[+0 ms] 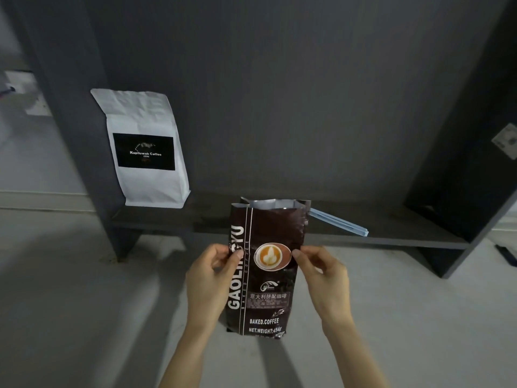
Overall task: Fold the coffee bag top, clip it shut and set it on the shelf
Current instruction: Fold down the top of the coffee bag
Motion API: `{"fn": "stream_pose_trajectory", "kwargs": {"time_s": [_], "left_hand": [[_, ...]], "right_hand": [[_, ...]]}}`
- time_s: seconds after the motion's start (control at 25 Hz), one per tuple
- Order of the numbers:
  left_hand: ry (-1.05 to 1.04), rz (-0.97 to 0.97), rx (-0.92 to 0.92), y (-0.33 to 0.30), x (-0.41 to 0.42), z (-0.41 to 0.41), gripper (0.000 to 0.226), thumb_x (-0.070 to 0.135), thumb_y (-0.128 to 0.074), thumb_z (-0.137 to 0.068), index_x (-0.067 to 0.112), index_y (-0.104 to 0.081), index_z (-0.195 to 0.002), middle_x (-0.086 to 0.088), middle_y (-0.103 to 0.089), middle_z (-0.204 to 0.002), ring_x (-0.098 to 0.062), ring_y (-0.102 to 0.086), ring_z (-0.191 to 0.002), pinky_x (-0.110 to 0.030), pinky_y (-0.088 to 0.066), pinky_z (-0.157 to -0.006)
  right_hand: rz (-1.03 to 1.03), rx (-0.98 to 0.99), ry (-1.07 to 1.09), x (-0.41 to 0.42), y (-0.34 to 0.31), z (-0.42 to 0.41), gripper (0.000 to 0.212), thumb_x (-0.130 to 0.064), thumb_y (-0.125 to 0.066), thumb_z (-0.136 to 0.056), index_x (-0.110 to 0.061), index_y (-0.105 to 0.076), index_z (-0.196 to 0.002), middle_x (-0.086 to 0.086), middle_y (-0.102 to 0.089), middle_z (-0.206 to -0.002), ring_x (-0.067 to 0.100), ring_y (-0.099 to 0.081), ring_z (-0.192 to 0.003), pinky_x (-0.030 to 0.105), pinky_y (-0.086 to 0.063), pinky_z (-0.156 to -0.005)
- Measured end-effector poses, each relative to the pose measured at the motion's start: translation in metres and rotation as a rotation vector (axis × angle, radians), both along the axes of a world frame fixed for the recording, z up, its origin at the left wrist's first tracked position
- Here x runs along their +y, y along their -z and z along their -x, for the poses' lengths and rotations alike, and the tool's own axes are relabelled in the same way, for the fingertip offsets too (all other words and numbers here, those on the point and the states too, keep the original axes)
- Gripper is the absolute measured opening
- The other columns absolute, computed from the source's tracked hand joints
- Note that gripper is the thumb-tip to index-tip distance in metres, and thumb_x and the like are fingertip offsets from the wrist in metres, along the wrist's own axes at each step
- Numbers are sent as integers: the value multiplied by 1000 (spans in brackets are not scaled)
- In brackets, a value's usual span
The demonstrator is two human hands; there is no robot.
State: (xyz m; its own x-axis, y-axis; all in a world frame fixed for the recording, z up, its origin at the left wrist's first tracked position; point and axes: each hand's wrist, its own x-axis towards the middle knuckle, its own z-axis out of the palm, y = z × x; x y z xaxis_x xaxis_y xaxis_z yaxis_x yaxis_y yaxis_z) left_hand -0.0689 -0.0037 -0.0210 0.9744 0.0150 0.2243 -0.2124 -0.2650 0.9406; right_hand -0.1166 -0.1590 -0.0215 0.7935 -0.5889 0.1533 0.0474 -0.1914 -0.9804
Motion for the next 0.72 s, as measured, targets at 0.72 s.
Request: {"fn": "stream_pose_trajectory", "kwargs": {"time_s": [0.72], "left_hand": [[245, 123, 39, 4, 2, 6, 43, 27, -61, -80, 34, -47, -120, 7, -72, -88, -6, -67, -83, -17, -53, -69]], "right_hand": [[-57, -16, 5, -8, 3, 12, 15, -16, -63, -80, -28, -63, -70, -9, -67, -73, 4, -61, -71, 20, -46, -63]]}}
